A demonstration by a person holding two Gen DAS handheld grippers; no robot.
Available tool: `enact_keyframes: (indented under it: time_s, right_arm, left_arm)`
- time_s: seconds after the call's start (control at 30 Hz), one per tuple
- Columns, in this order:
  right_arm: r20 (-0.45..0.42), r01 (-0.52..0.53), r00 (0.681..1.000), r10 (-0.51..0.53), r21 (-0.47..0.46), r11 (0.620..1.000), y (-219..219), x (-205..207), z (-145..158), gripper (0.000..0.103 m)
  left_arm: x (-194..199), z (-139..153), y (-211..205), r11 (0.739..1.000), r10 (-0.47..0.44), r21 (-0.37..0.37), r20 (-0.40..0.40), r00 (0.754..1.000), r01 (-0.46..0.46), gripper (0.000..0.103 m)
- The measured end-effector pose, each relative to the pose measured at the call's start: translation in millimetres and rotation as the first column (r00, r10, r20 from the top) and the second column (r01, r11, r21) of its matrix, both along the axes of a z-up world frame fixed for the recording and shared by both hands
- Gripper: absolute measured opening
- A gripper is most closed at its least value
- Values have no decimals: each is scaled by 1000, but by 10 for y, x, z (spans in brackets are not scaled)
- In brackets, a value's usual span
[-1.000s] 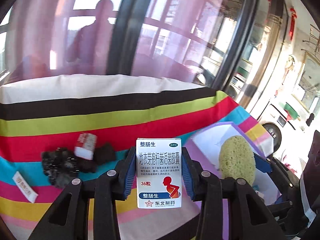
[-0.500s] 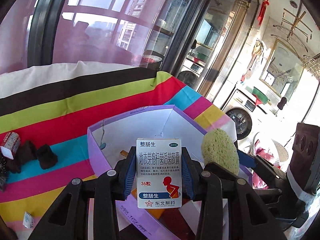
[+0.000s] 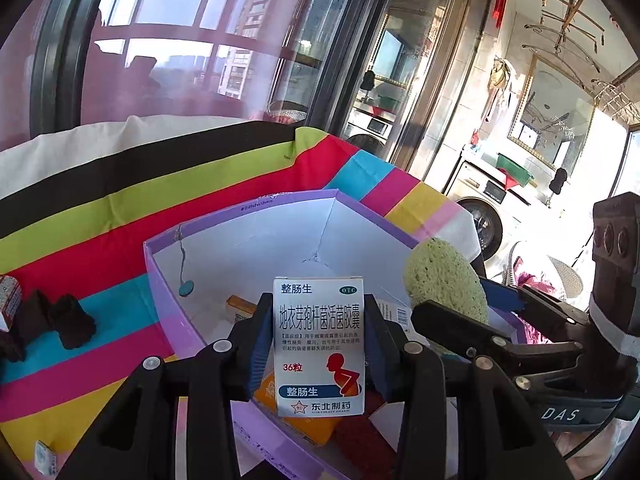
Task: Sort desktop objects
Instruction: 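Carry the medicine box and sponge into the lavender box and release both, then move both tools back toward the dental box and red box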
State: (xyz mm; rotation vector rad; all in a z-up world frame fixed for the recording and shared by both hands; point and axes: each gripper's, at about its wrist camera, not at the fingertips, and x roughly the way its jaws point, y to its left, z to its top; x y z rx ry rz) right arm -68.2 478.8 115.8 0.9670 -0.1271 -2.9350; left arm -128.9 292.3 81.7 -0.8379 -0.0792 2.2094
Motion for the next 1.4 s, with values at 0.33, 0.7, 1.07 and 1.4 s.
enact_keyframes:
  time_s: [0.33, 0.7, 1.07, 1.4]
  right_arm:
    - [15, 19, 1000, -19, 36, 999, -36, 12, -28, 95]
    - [44, 4, 999, -5, 28, 1000, -39, -13, -55, 98]
    - [59, -146, 987, 152, -101, 984, -307, -75, 212, 99]
    - [17, -358, 930, 367, -189, 915, -1187, -308, 654, 101]
  left_arm:
    - [-51, -8, -150, 1000, 15, 4, 6, 1000, -15, 65]
    - [-17, 446, -871, 952, 281, -52, -236, 930, -301, 80]
    - [-432, 459, -2415, 613, 742, -146, -233, 629, -777, 82]
    - [-708, -383, -3598, 455, 884, -338, 58, 465, -824, 82]
